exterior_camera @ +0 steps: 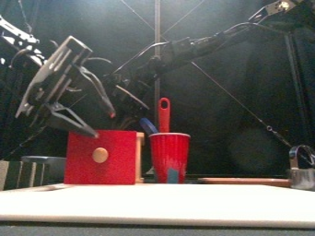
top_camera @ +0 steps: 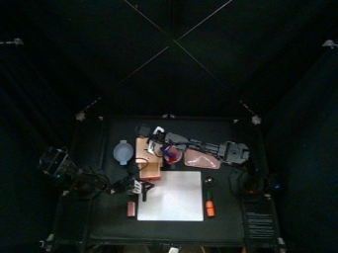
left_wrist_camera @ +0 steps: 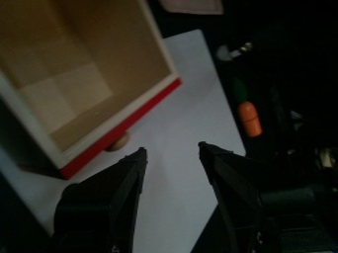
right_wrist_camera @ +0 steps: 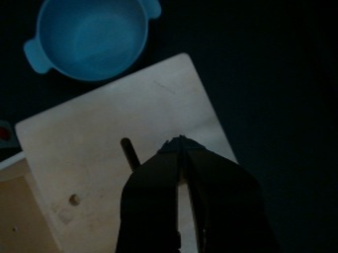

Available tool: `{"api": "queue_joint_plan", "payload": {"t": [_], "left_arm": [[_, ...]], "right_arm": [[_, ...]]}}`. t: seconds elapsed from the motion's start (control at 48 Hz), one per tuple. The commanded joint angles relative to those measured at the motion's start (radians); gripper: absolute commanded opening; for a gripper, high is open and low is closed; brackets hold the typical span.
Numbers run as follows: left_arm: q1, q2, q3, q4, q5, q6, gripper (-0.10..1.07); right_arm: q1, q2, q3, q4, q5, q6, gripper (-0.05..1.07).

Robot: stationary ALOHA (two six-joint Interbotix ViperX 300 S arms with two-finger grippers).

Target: Open drawer

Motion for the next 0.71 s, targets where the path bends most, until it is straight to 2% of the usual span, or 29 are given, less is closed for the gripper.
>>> {"api": "queue_joint_plan", "payload": {"t": [0.0,0.146,0.271,0.458,0.688], "left_arm": [[-0.002,-0.043,0.005,0.041,-0.011,-0.002,0.84],[-0.015,-0.094,0.044,0.055,-0.008,0.006,0.83],[-0.026,-0.14,0.092,0.121,-0.008,0.008,0.83],[-0.026,-0.164,0.117,0.249,-0.014,0.002,0.83],[-0.018,-0.164,0.115,0.364,-0.014,0.006,0.83]], "right_arm": [[0.006,-0.071,-0.014,-0.005,-0.017,0.0,0.04],[0.018,-0.078,-0.006,0.003,-0.009,0.0,0.04],[0.044,-0.103,0.023,-0.006,-0.003,-0.002,0.04],[0.074,-0.173,0.123,-0.003,-0.002,0.0,0.04],[0.092,-0.334,0.299,0.009,-0.009,0.005,0.04]]}}
